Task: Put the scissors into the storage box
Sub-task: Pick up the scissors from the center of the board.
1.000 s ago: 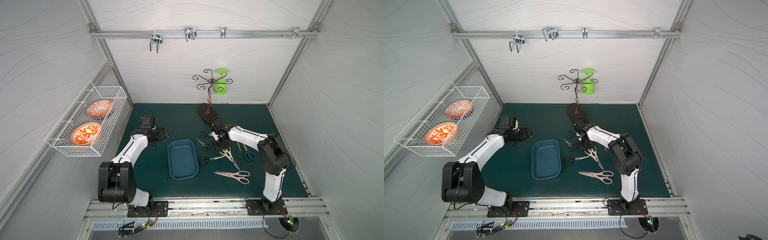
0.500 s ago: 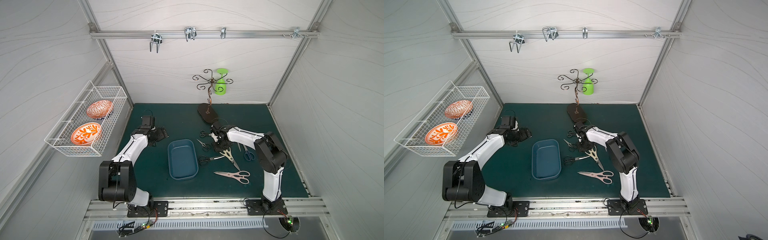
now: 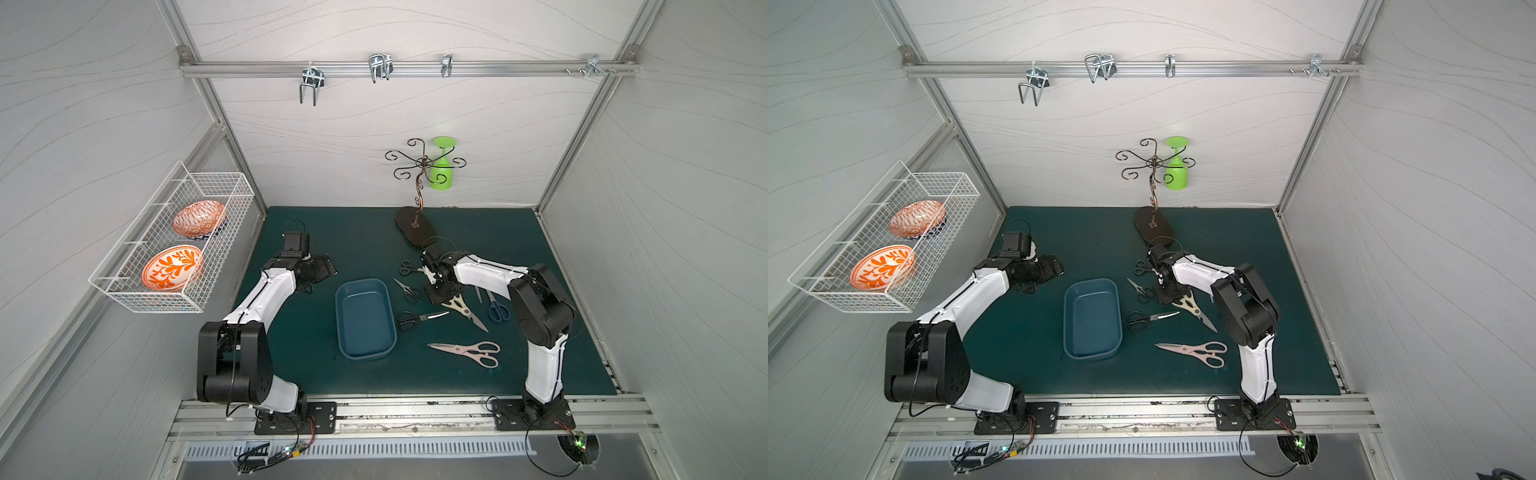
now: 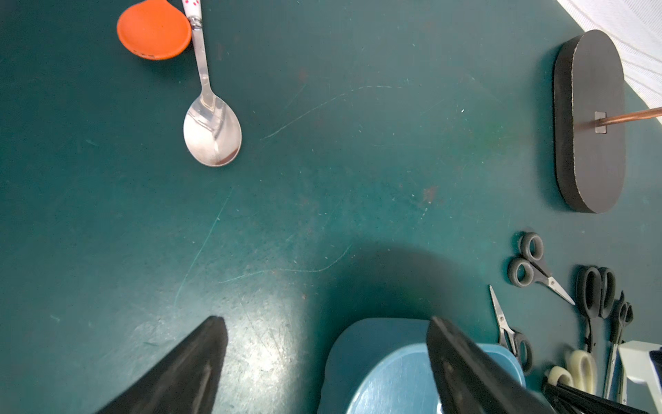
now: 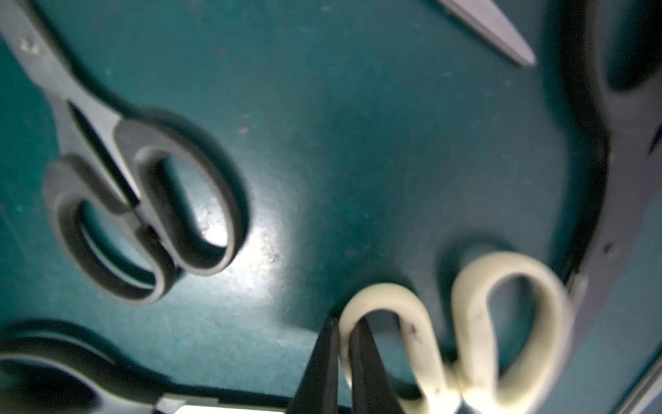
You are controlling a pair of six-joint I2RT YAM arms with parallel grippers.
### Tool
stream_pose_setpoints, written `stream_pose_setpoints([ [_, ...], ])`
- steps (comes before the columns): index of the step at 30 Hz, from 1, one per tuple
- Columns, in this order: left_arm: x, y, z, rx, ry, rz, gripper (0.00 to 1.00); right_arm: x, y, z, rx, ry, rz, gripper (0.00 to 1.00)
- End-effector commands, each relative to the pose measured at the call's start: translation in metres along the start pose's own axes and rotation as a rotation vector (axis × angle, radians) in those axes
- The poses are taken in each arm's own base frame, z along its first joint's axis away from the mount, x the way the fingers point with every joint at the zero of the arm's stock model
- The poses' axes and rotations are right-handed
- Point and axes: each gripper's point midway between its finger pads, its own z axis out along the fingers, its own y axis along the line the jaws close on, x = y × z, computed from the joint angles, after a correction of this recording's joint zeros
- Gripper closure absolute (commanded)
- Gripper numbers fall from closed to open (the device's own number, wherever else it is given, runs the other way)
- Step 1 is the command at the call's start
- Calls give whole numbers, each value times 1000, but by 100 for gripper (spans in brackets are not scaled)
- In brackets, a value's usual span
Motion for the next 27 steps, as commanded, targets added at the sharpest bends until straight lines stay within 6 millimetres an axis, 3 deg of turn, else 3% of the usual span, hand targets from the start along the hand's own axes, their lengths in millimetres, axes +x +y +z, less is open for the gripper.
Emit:
stream_pose_setpoints([
  [1, -3, 2, 1, -9, -9, -11, 8, 14, -5, 13, 18, 51, -6, 97],
  [6, -2, 7, 3, -32, -10, -20, 8, 7, -2, -4, 3, 50, -14, 100],
  [12, -2, 7, 5, -29, -3, -24, 8, -11, 10, -68, -69, 1, 25, 100],
  [16, -5, 7, 6, -21, -3, -39, 8, -29, 43, -125, -183, -93, 29, 100],
  [19, -7, 11, 6, -15, -1, -62, 8, -39, 73, -156, -271, -140, 28, 100],
  [23, -15, 20, 2, -10, -14, -106, 8, -49, 129, -184, -410, -192, -19, 100],
  [27, -22, 34, 0, -14, -21, -165, 8, -59, 169, -193, -422, -237, -42, 100],
])
